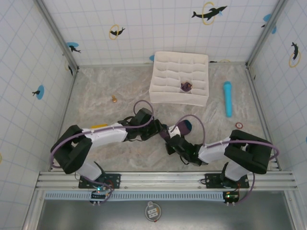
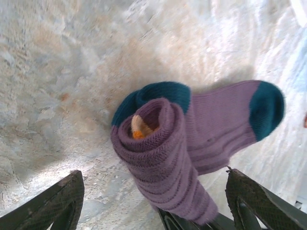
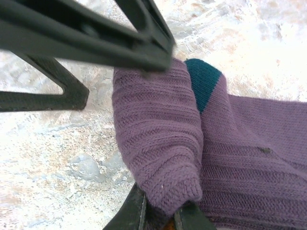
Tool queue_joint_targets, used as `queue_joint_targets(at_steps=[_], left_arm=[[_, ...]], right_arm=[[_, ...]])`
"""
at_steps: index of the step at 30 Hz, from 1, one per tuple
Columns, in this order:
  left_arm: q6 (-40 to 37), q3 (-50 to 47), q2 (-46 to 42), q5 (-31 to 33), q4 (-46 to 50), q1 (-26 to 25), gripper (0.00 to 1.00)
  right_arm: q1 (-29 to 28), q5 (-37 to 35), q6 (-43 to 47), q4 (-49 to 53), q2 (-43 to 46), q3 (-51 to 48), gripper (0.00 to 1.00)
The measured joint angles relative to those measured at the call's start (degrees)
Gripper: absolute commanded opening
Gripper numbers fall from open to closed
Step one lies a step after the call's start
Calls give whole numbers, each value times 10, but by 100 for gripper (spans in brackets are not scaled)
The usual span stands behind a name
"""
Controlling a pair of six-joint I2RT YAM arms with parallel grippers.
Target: Roll the socks
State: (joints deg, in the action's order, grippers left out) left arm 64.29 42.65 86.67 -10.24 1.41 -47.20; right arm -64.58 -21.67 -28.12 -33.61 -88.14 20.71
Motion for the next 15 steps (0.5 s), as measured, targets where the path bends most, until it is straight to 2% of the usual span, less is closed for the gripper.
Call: queue_joint_targets(at_steps=[6,15], left_arm=[[-14,-28,-51,21,-38,0,77],[-19,-50,-56,31,-68,0,76]], right_arm=[[42,84,-72,-66,7,-37,0],[88,174,-194,-119,3,-61,0]])
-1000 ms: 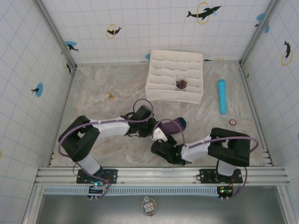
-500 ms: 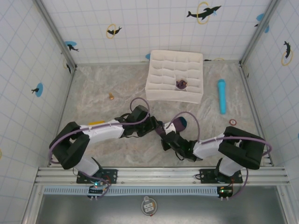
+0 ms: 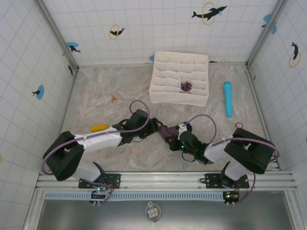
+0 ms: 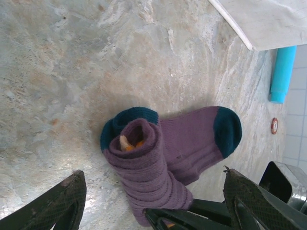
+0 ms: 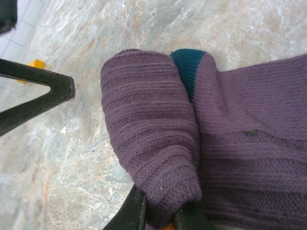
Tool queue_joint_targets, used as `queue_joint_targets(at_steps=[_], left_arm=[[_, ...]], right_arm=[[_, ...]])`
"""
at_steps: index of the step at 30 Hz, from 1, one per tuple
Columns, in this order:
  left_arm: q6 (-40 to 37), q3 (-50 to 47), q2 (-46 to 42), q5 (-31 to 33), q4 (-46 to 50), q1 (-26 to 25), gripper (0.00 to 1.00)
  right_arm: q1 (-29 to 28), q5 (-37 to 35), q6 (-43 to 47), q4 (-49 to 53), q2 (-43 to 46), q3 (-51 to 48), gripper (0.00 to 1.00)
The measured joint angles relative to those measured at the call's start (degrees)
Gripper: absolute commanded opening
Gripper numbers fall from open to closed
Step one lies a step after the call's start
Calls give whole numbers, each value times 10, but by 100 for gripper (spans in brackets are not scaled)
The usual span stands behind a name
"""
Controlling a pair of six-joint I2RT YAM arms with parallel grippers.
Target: Roll the socks
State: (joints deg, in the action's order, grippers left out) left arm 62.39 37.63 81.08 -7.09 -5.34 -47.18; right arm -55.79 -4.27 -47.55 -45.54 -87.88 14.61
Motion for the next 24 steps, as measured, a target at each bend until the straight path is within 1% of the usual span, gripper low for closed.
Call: queue_joint_targets(at_steps=[9,16,24], left_arm=[[0,-23,-11,20,-13,0,75],[0,-23,-11,29,-14,0,74],[2,-23,-11,33,-10,0,73]], right_arm=[[27,44,-117,-72,-3,-49,0],[41,67,-168,-125,-24,-67,0],[48,78,-210,-155,-32,-81,0]])
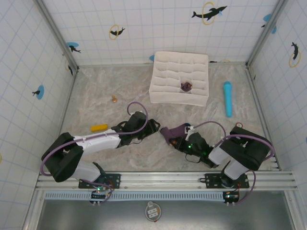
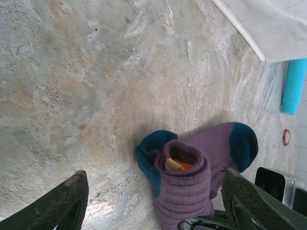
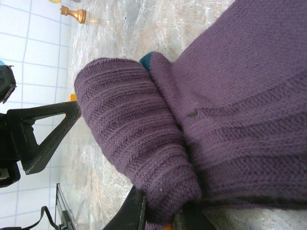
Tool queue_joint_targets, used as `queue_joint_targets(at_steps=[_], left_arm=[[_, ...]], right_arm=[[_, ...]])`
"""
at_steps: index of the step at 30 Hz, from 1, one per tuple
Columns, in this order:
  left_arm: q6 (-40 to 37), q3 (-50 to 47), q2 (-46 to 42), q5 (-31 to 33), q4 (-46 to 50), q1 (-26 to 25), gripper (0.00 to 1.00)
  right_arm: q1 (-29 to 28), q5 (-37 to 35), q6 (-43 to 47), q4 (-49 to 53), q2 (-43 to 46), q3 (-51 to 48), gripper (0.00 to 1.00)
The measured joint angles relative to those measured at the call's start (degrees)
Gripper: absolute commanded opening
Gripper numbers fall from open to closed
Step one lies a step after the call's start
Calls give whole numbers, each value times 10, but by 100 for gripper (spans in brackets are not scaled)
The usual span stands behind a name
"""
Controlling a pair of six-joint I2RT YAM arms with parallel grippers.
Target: Roll the socks
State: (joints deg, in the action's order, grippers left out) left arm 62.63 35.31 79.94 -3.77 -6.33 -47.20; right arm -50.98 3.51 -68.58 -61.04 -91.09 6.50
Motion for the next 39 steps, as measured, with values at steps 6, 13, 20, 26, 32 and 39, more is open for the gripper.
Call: queue_joint_targets(at_steps=[6,13,20,26,32,39], left_arm=[[0,0,0,1,7,0,73],[0,0,2,5,22,0,72],[-1,0,26,-5,12,0,65],[-10,0,49,-23,-16,-9,65],[-25,9,91,-45,-41,-38,64],[-38,9,119,-69,-104,-43,63]], right_arm=[[9,12,-29,-14,-2,-9,0],[20,25,-64,-18,-2,-14,0],[27,28,-110,-20,2,-26,0],[30,28,-153,-19,6,-31,0],[34,28,-187,-19,6,-32,0],[36,31,-205,-27,1,-33,0]])
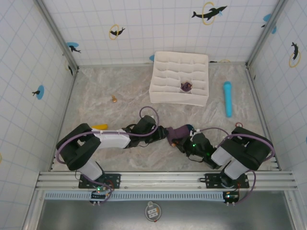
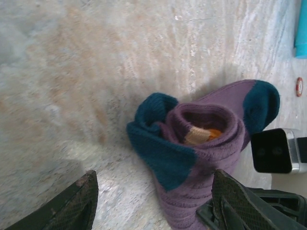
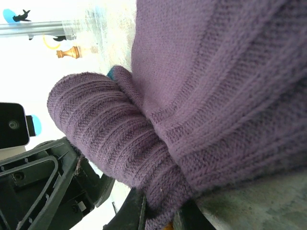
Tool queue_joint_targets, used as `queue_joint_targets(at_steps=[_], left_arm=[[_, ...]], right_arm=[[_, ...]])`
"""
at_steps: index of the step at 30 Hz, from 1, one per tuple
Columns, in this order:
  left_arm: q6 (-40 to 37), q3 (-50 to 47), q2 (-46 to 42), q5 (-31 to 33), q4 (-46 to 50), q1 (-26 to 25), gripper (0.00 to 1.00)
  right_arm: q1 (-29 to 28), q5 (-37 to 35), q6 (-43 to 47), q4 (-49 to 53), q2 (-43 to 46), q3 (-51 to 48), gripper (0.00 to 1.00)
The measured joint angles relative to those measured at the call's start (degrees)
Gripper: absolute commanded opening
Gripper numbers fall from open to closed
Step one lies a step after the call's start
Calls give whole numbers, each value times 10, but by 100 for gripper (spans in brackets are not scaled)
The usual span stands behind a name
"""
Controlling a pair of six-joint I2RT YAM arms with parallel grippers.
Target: Roll the socks
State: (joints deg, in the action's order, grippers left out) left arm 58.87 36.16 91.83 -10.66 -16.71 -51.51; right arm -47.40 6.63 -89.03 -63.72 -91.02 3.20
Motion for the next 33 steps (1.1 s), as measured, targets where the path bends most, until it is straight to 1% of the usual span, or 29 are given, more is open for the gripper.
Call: queue_joint_targets(at_steps=[8,11,16,18,22,24,28,31,33], left_arm=[[-6,3,47,-23,-71,-5,55],[-6,8,62,-29,-87,-6,49],[-5,20,84,-38,-103,-6,43],[-4,23,89,-39,-106,-6,36],[-2,26,92,-36,-105,-6,12],[-1,36,92,-33,-91,-6,1],[-11,69,92,-18,-35,-11,0],[-19,94,90,-2,11,-13,0],[-21,104,86,14,40,-11,0]], right_arm=[[4,7,-12,-24,-14,-3,0],[5,8,-15,-28,-17,-3,0],[7,7,-17,-34,-19,-4,0],[9,8,-18,-38,-20,-5,1],[10,9,-14,-37,-17,-7,19],[13,6,-2,-22,-1,-7,27],[13,-5,47,54,65,-7,43],[13,-14,109,164,123,25,53],[13,-27,157,250,152,61,57]])
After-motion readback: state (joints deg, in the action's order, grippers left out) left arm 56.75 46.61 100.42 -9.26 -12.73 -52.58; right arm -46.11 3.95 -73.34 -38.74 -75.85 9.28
